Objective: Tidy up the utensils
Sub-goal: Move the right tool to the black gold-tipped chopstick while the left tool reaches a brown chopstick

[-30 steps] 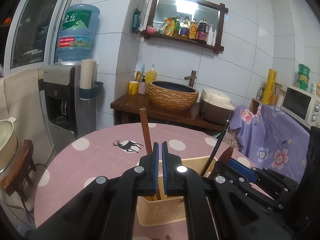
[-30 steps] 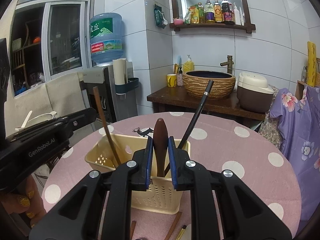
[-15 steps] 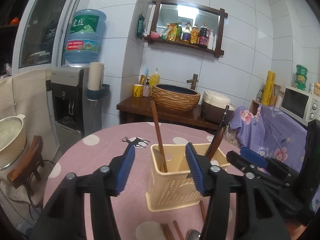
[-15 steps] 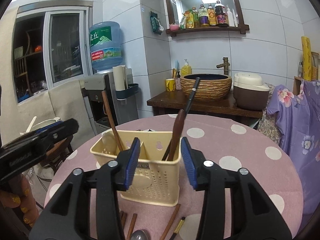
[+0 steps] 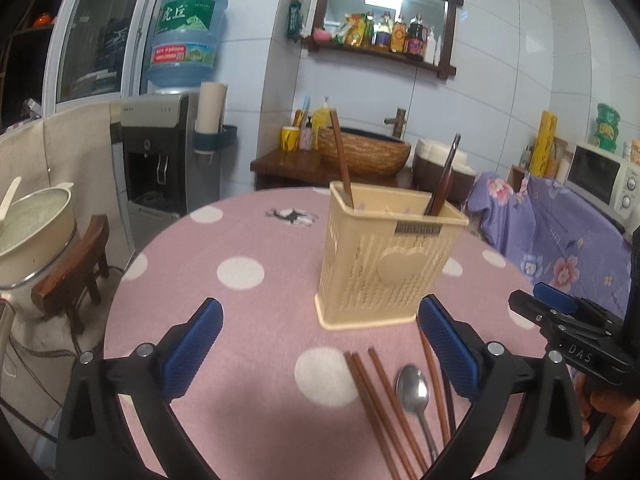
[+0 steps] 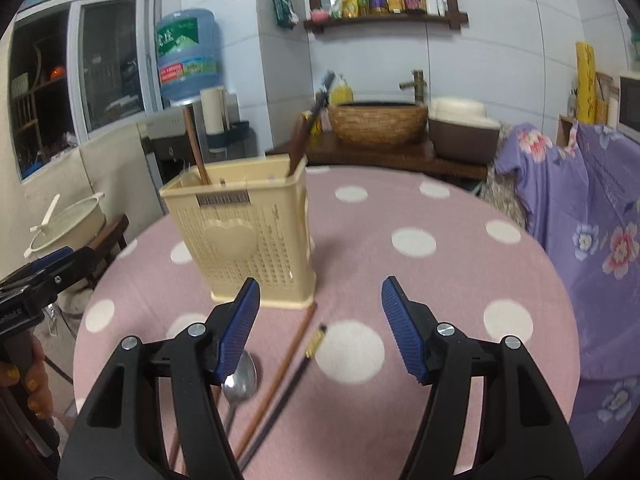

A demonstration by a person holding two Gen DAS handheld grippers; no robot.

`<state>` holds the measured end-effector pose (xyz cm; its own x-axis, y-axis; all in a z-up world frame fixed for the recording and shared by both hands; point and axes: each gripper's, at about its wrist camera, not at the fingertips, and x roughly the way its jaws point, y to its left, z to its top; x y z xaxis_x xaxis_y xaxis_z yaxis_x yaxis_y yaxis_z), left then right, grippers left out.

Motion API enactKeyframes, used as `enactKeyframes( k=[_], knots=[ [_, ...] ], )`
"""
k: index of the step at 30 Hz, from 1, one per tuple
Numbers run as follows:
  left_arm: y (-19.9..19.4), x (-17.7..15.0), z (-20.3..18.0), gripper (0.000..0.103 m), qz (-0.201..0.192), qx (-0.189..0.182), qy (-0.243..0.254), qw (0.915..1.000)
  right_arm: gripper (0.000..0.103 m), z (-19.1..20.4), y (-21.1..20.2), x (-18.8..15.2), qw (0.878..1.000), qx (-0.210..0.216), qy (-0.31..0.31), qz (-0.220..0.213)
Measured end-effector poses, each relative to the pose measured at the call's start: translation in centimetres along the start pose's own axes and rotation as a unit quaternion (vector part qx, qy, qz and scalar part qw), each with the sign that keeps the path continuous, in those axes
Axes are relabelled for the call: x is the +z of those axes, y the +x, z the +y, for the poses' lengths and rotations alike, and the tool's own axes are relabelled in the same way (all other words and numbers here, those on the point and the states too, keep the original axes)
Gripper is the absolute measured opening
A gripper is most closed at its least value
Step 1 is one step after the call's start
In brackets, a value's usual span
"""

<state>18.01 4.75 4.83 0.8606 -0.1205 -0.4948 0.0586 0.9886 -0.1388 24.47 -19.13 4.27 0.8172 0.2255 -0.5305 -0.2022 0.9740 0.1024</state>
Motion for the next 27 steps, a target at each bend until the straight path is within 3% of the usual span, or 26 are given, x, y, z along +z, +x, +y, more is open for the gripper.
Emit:
enactKeyframes(
  k=[4,9,12,19,27],
  knots=[
    [0.7,-2.1,0.5,0.097,0.031,-0.007,-0.01,0.9994,0.064,-0.8,0.4,-2.4,1.0,-0.007,0.011,0.026],
    [0.5,-4.1,0.1,0.097,0.024,-0.003,0.016,0.9996,0.064,-1.2,0.7,-4.4,0.999,-0.008,0.019,0.046],
    [0.5,-4.7,-0.4,0.097,0.029,-0.005,0.035,0.9989,0.064,-1.3,0.8,-5.1,0.998,-0.012,0.026,0.051],
    [0.8,-6.0,-0.3,0.097,0.057,0.008,0.026,0.998,0.065,-1.0,0.5,-6.4,0.997,-0.018,0.02,0.066],
    [1.0,-7.2,-0.8,0.097,0.076,0.015,0.041,0.9962,0.064,-0.1,1.4,-8.2,0.994,-0.013,0.008,0.106]
  ],
)
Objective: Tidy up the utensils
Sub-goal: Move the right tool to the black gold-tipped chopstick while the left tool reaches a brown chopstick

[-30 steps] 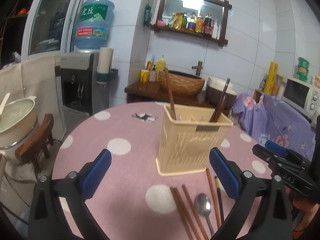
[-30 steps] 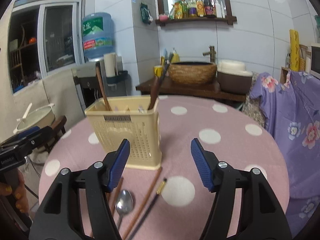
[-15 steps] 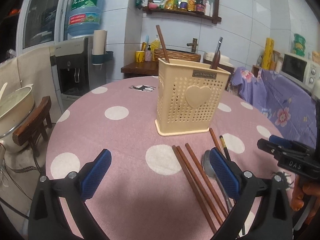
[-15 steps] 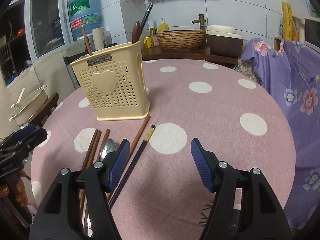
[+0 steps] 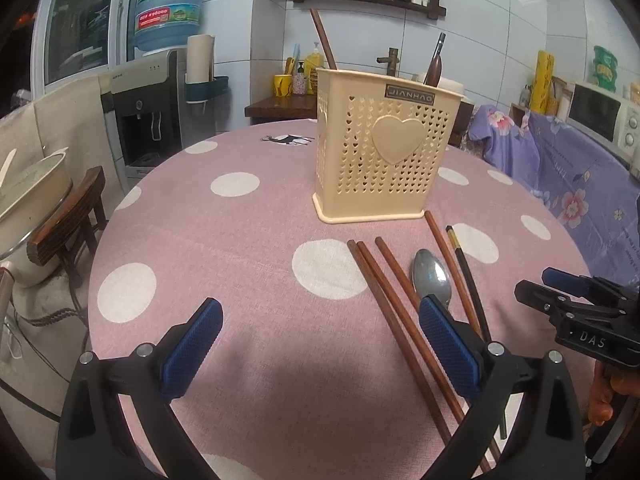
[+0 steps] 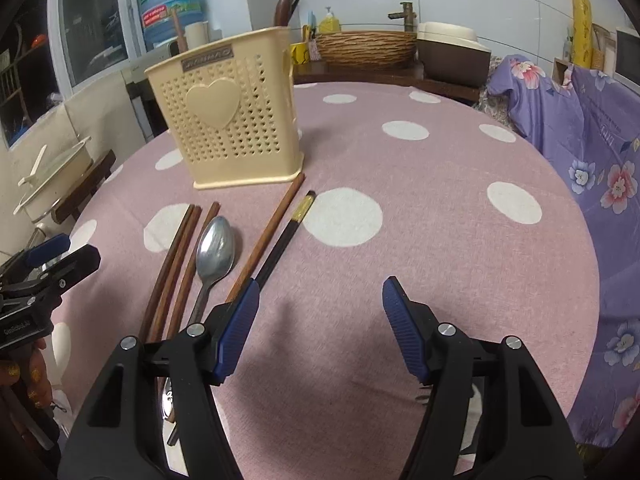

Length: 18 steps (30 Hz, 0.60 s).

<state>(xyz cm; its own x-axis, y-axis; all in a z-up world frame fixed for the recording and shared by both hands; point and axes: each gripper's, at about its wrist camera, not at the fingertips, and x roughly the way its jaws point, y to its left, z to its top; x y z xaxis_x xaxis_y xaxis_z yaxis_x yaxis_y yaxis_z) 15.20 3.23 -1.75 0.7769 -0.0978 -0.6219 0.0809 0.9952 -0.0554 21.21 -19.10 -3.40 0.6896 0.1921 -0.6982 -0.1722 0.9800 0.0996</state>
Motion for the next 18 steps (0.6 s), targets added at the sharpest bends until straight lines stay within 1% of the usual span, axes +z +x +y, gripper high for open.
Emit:
enactKeyframes(
  k=[8,11,16,18],
  knots=[
    [0.2,-0.3,0.0,0.097,0.006,0.011,0.005,0.9999,0.064,3.3,1.3,-0.7,0.999,0.016,-0.035,0.039],
    [0.2,-0.4,-0.1,0.097,0.01,0.011,0.01,0.9998,0.062,4.1,1.8,-1.1,0.997,0.005,-0.052,0.051],
    [0.4,-0.8,-0.8,0.097,0.02,0.001,0.023,0.9995,0.06,3.9,1.6,-1.3,0.996,-0.009,-0.062,0.057],
    [0.6,-1.1,-1.4,0.097,0.027,-0.005,0.032,0.9991,0.06,3.3,1.6,-1.4,0.996,-0.006,-0.066,0.064]
  ],
)
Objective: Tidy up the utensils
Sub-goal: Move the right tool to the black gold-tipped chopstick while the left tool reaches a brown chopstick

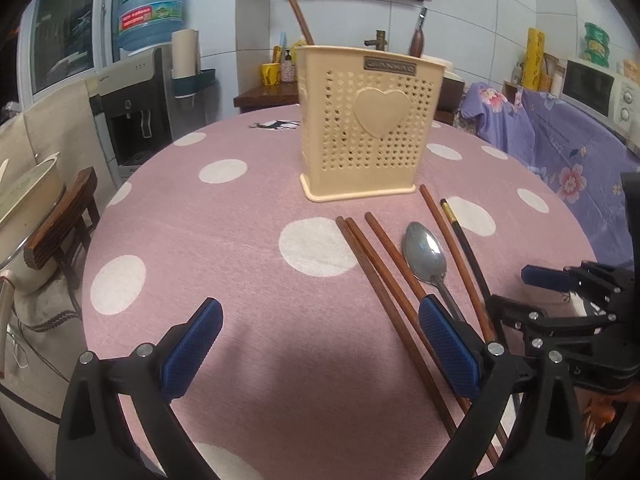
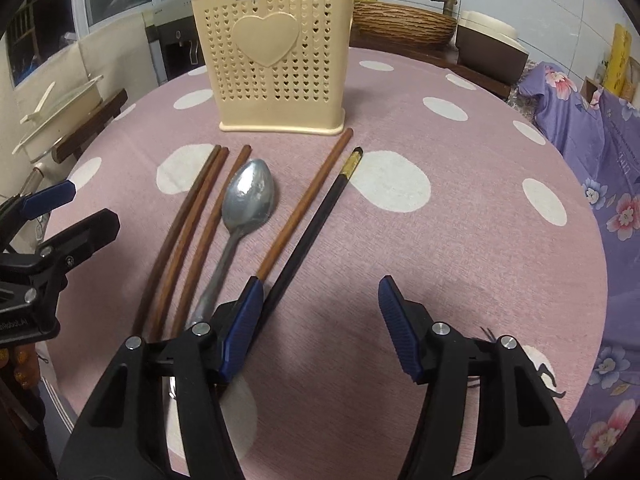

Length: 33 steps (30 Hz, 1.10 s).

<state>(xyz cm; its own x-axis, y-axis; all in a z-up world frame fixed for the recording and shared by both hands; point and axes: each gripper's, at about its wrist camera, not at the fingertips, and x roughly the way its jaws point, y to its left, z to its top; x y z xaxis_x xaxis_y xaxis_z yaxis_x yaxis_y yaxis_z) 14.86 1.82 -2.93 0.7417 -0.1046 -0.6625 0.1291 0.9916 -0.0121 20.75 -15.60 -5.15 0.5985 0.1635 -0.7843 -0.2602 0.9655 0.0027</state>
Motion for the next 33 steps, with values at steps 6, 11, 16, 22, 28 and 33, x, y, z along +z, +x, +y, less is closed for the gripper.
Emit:
enactKeyframes(
  k=[6,11,16,22,28,33],
  knots=[
    [0.6,-1.0,-1.7,0.089,0.027,-0.019,0.028,0.9991,0.059,-2.4,-0.8,-0.3,1.0,-0.022,0.011,0.002],
    [0.9,-1.5,-2.6,0.075,0.045,-0.029,0.037,0.9979,0.059,-3.4,-1.8,-0.5,0.999,-0.024,0.026,-0.014],
    [1.1,-2.0,-2.9,0.062,0.058,-0.022,0.034,0.9975,0.059,-3.1,-2.2,-0.7,0.999,-0.015,0.024,-0.023],
    [1.3,-2.1,-3.4,0.061,0.063,-0.009,0.03,0.9975,0.059,-2.4,-2.3,-0.8,0.999,-0.009,0.022,-0.029],
    [1.4,-1.9,-2.7,0.059,0.063,-0.006,0.026,0.9977,0.059,-2.8,-2.0,-1.0,0.999,-0.014,0.024,-0.025],
    [1.2,-1.6,-0.6,0.059,0.064,0.003,0.011,0.9979,0.059,-4.5,-2.2,-1.0,0.998,-0.026,0.04,-0.028]
  ],
)
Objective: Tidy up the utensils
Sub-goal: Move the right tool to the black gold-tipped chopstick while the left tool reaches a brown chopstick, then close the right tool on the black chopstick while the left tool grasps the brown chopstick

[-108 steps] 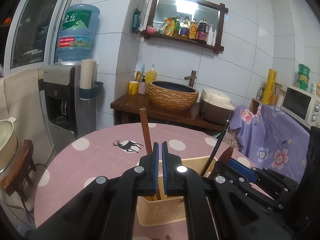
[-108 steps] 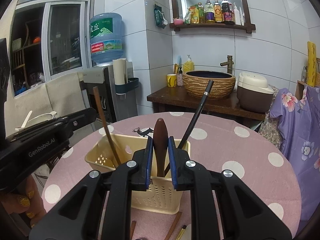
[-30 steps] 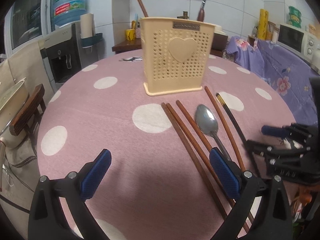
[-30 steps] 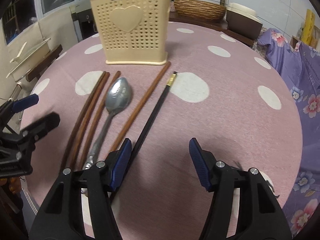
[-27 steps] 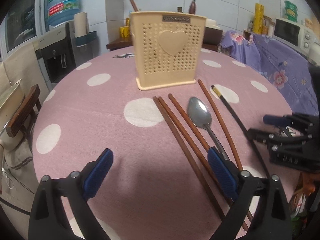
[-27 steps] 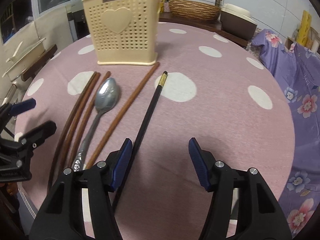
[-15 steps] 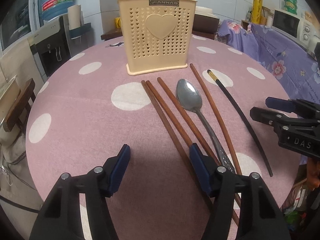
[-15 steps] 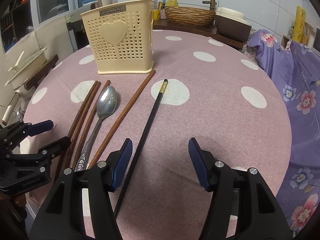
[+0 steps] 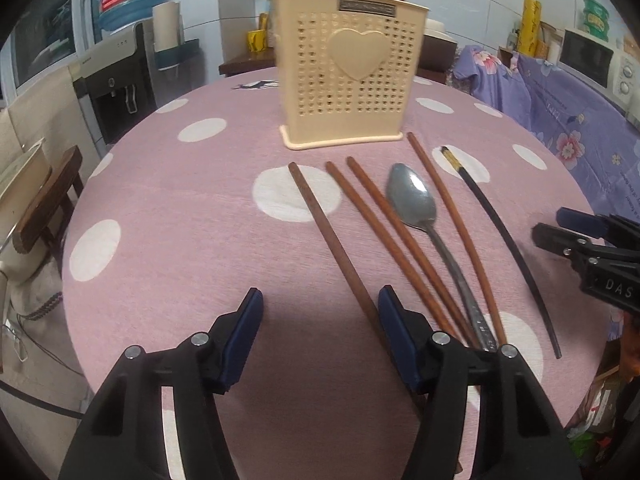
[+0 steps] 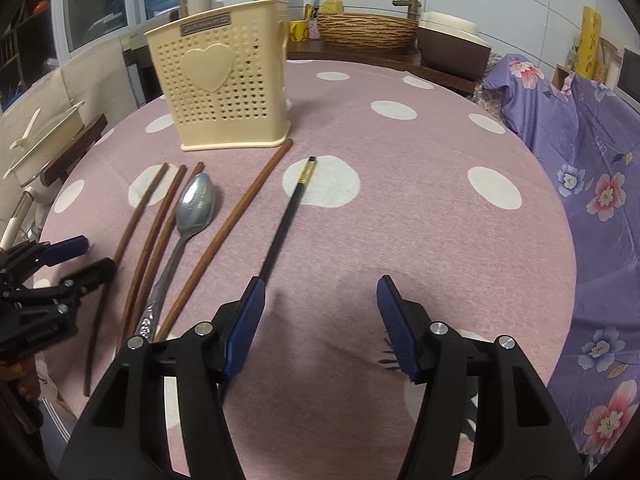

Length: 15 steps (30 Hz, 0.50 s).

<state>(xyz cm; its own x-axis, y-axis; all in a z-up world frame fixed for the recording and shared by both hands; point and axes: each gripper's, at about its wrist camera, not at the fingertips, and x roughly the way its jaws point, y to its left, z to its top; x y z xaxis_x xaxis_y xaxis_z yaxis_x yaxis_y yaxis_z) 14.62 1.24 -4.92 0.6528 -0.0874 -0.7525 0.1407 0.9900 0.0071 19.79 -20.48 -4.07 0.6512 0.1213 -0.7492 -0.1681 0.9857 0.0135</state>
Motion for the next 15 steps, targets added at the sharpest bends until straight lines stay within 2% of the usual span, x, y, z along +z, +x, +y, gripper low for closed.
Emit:
enactKeyframes(
  k=[7,13,15],
  knots=[
    [0.0,0.4,1.3,0.06,-0.001,-0.005,-0.02,0.9998,0.059,-0.8,0.2,0.6,1.0,0.013,0.013,-0.002],
    [0.7,2.5,1.7,0.059,-0.011,-0.01,-0.032,0.9994,0.058,-0.2,0.7,1.9,1.0,0.024,0.007,-0.007],
    [1.3,3.1,1.8,0.056,-0.006,-0.021,-0.041,0.9989,0.051,-0.2,1.1,2.6,0.999,0.031,0.011,-0.008]
  ],
)
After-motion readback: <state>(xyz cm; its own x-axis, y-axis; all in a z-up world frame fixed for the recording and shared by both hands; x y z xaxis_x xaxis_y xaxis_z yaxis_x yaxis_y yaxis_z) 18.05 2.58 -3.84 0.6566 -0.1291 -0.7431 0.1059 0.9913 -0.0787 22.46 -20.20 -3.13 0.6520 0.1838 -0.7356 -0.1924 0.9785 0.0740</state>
